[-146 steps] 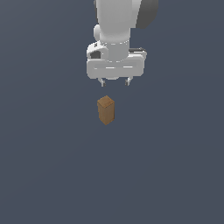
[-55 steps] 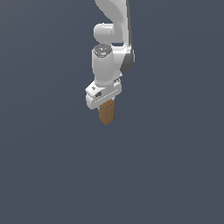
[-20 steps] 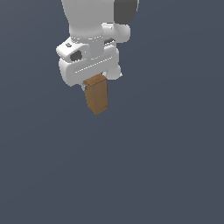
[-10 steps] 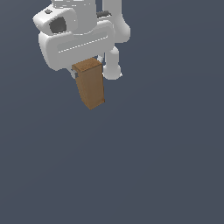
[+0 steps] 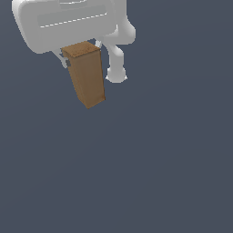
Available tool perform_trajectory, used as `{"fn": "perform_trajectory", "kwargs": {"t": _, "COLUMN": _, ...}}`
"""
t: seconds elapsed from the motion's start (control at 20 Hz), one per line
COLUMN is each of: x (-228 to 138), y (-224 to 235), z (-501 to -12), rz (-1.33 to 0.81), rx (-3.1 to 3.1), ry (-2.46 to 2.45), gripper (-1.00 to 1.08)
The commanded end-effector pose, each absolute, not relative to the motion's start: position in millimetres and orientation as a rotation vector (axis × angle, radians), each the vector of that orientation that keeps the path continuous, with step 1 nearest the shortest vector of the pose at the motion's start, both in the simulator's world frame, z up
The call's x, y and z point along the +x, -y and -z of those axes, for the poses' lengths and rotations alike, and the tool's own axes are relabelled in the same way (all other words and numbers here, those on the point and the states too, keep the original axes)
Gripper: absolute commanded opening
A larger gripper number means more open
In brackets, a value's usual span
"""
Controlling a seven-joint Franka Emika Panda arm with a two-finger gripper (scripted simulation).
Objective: Pick up the object and move it to a goal position.
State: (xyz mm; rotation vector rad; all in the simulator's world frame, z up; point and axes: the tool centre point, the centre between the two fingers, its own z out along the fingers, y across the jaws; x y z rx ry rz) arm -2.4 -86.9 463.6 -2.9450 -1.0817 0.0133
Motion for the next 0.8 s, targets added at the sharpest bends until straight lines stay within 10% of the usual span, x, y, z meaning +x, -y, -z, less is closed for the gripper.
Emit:
{"fn": "perform_trajectory", "kwargs": {"t": 0.0, "x": 2, "y": 89, "z": -481, "rz": 0.0, "rx": -2.949, "ry": 1.084, "gripper": -1.0}}
{"fn": "perform_trajectory", "kwargs": {"t": 0.75, "x": 24, "y": 98, "z": -533, "rz": 0.0, "rx": -2.949, "ry": 1.084, "gripper": -1.0}}
